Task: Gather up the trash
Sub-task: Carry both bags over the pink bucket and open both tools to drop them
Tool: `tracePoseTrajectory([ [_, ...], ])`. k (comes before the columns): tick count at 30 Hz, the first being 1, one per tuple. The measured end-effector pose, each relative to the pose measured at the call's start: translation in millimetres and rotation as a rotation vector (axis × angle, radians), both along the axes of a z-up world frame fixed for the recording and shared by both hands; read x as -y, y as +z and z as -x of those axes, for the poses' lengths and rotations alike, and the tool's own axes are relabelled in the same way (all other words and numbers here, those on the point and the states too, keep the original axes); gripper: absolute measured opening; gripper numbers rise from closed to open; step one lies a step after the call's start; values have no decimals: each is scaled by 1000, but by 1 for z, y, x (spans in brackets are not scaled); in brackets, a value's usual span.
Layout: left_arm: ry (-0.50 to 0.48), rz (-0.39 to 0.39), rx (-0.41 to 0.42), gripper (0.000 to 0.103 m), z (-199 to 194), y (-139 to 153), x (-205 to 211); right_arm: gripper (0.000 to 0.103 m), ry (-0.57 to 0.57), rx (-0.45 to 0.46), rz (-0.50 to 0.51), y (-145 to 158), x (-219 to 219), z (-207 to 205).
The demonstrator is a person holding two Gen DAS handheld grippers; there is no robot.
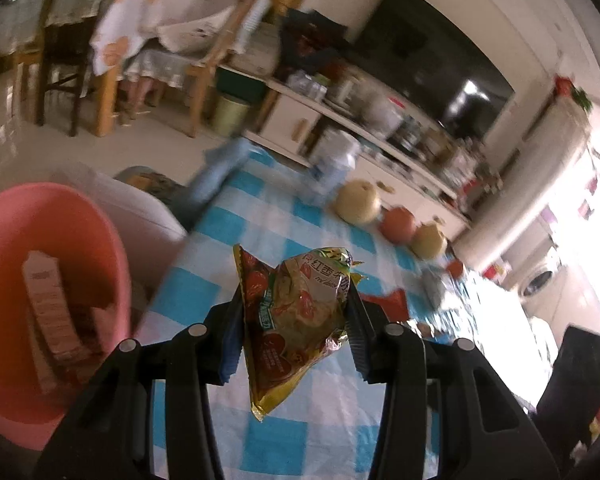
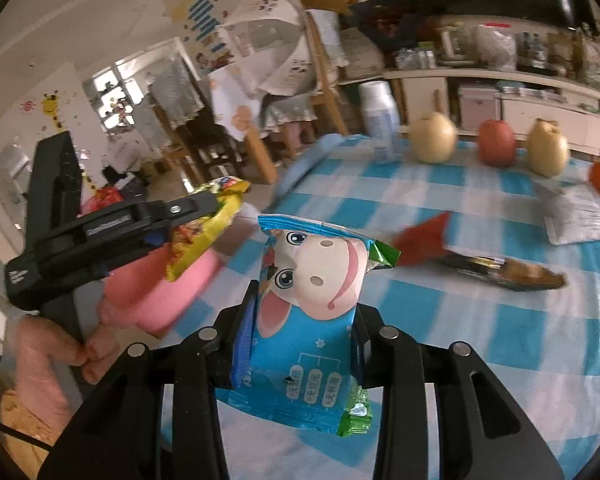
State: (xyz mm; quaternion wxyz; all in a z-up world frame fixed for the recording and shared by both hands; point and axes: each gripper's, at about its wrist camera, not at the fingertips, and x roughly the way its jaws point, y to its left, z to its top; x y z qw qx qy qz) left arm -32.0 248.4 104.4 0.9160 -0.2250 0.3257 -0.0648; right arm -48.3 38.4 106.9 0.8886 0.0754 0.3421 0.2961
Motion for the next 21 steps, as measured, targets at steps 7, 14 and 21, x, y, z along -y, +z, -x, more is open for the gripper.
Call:
tracePoseTrajectory([
  [7,218,8,-7,46,14,5,-71,39,117,34,-22,18,-77,-3],
  [14,420,39,-2,46,35,8,-137,39,221,47,-18,22,-163,-19],
  [21,517,55,-32,47,41,1,-170,42,263,37,-24,11,-220,-39],
])
